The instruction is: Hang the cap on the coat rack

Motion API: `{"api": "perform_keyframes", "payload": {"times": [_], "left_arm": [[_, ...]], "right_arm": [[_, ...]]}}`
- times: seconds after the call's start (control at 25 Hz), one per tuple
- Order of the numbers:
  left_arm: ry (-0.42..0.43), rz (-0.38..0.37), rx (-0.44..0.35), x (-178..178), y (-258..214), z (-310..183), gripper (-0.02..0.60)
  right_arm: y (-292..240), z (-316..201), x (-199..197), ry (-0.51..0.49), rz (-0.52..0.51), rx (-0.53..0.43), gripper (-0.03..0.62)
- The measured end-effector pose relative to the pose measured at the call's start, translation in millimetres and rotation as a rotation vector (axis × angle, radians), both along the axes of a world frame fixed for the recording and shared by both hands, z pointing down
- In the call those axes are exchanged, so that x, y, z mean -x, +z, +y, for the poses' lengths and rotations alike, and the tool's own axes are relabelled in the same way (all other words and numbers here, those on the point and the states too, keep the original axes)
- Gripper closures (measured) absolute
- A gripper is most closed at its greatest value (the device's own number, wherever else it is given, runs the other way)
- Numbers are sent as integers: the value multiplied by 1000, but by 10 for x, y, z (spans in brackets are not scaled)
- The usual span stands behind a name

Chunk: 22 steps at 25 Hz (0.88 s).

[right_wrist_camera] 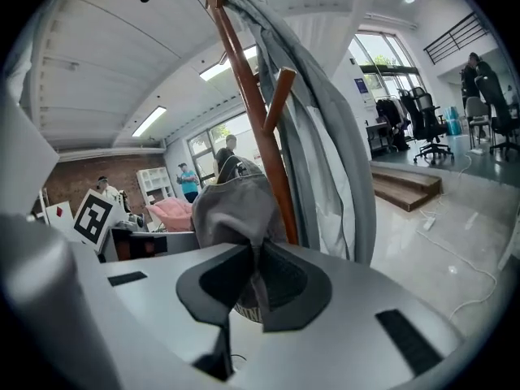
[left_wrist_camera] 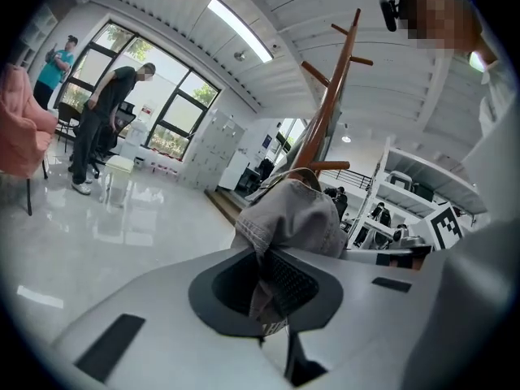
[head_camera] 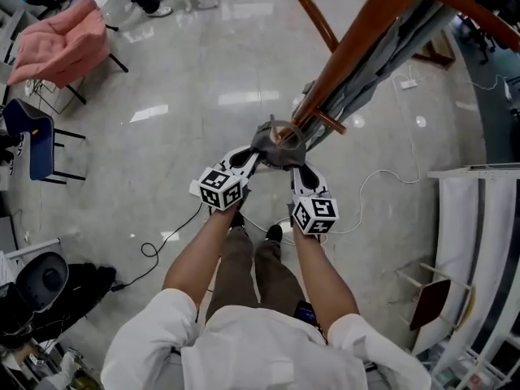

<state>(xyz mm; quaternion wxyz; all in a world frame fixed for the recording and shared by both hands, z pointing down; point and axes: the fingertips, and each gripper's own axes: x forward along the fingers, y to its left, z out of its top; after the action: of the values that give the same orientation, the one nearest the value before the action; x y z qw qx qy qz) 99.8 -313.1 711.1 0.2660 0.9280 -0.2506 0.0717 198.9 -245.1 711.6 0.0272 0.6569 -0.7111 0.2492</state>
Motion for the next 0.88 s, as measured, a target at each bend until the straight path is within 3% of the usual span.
{"api": "perform_keyframes", "payload": {"times": [0.88], "left_arm": [[105,5,-34,-459,802,-450,549]], "right_arm": [[815,-262,-258,50,58,30,551]]}}
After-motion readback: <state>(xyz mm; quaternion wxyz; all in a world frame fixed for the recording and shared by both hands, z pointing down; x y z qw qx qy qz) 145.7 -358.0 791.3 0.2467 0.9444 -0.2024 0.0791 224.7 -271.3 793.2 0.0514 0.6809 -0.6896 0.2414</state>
